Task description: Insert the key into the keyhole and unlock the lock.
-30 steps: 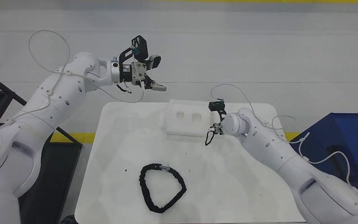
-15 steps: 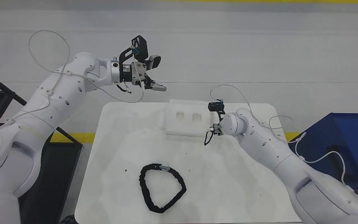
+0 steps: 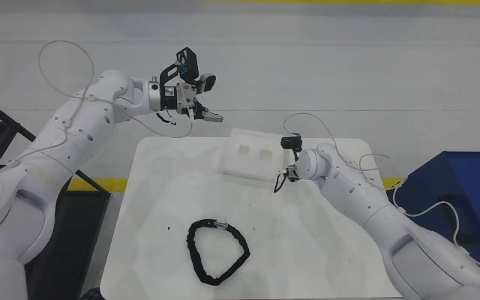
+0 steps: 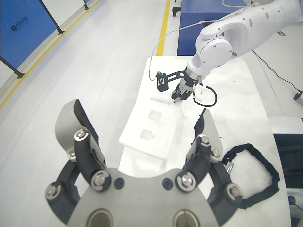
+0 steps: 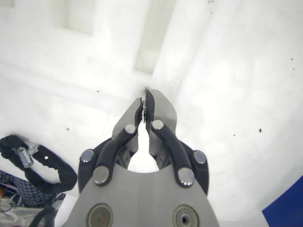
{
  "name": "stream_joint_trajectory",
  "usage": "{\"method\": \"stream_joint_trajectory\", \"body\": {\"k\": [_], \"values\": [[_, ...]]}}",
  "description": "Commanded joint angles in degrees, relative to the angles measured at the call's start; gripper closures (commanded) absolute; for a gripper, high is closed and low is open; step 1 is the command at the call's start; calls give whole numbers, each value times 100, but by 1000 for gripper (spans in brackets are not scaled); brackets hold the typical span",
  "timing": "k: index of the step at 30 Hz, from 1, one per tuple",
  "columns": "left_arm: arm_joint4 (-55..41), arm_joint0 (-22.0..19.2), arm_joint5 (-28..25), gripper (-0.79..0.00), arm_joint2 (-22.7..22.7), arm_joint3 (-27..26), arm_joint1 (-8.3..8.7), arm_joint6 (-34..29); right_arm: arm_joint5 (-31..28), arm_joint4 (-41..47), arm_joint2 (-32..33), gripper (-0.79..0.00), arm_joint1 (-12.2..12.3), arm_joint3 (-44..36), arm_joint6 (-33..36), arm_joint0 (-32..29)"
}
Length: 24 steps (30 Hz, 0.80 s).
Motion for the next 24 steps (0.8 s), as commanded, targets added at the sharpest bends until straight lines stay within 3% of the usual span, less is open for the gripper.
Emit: {"method": "stream_joint_trajectory", "body": {"k": [1,14,24], "values": [[0,0,0,-785,0,0,0,1,0,-21,27,0,-10,-3,17,14],[0,0,0,-785,0,0,0,1,91,-520,296,0,120,-603,534,19],[0,0,0,-785,0,0,0,1,-356,-394,1252,0,555,-1831,880,-454]]}}
